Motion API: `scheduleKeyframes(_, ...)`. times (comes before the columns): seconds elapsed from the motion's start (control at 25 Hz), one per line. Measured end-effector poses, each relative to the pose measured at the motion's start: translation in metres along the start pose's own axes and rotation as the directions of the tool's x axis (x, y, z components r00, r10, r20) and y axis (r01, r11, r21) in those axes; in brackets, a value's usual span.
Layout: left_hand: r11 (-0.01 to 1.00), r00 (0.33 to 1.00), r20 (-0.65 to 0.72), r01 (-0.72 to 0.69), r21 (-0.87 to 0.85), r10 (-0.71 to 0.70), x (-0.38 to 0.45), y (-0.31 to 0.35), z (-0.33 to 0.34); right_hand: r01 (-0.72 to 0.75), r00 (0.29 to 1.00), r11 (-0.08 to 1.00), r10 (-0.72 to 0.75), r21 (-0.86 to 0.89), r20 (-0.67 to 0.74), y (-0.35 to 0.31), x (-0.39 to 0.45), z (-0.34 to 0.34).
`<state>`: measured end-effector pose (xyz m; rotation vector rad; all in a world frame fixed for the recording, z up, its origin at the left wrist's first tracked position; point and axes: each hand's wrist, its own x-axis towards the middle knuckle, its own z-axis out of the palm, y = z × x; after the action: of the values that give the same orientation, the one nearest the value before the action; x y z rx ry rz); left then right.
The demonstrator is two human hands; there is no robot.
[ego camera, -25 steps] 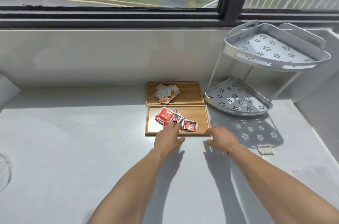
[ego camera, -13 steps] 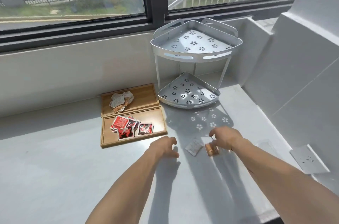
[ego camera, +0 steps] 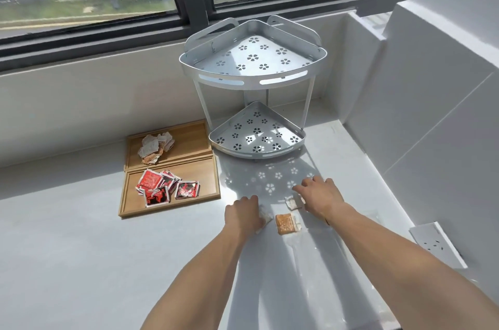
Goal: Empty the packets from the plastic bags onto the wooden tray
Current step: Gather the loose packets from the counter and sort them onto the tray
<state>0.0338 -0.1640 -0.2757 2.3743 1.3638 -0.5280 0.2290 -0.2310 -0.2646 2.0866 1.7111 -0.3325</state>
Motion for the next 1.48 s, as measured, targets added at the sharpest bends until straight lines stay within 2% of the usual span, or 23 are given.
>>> scheduleKeyframes(0.08, 1.0, 0.999, -0.05, 0.014, -0.001, -0.014, -0.002, 0.007, 0.005, 0.02, 1.0, 1.0, -0.02, 0.016, -0.007, -0.001, 0.005, 0.005)
scheduleKeyframes(0.2, 0.99, 0.999, -0.021, 0.039, -0.138, -0.043, -0.002, 0.01, 0.01, 0.018, 0.999, 0.996, -0.016, 0.089, -0.031, -0.002, 0.008, 0.018)
scheduleKeyframes(0.44, 0.914, 0.997, 0.024, 0.08, -0.399, -0.077, -0.001, 0.005, -0.002, -0.054, 0.998, 0.919, 0.064, 0.39, -0.014, 0.009, 0.009, 0.017)
scheduleKeyframes(0.64, 0.923, 0.978, 0.159, -0.064, -0.379, 0.134, 0.004, 0.018, -0.014, -0.114, 0.993, 0.899, 0.091, 0.422, 0.076, 0.022, 0.002, 0.022)
scheduleKeyframes(0.72, 0.935, 0.975, 0.161, -0.092, -0.341, 0.155, 0.007, 0.032, -0.01, -0.126, 0.992, 0.885, 0.107, 0.448, 0.069, 0.027, -0.001, 0.024)
scheduleKeyframes(1.0, 0.985, 0.988, 0.018, -0.154, -0.079, 0.156, 0.003, 0.056, 0.015, -0.165, 0.985, 0.859, 0.17, 0.484, 0.033, 0.029, -0.011, 0.034)
scheduleKeyframes(1.12, 0.979, 0.988, 0.008, -0.151, -0.138, 0.153, -0.001, 0.051, 0.022, -0.176, 0.983, 0.866, 0.18, 0.468, 0.036, 0.023, -0.013, 0.038)
scheduleKeyframes(1.28, 0.968, 0.992, 0.07, -0.086, -0.234, 0.105, -0.009, 0.031, 0.019, -0.171, 0.984, 0.872, 0.175, 0.46, 0.034, 0.009, -0.012, 0.034)
scheduleKeyframes(1.48, 0.974, 0.997, 0.064, -0.029, -0.227, 0.044, -0.02, -0.032, 0.009, -0.104, 0.994, 0.892, 0.11, 0.439, 0.012, -0.023, 0.0, 0.017)
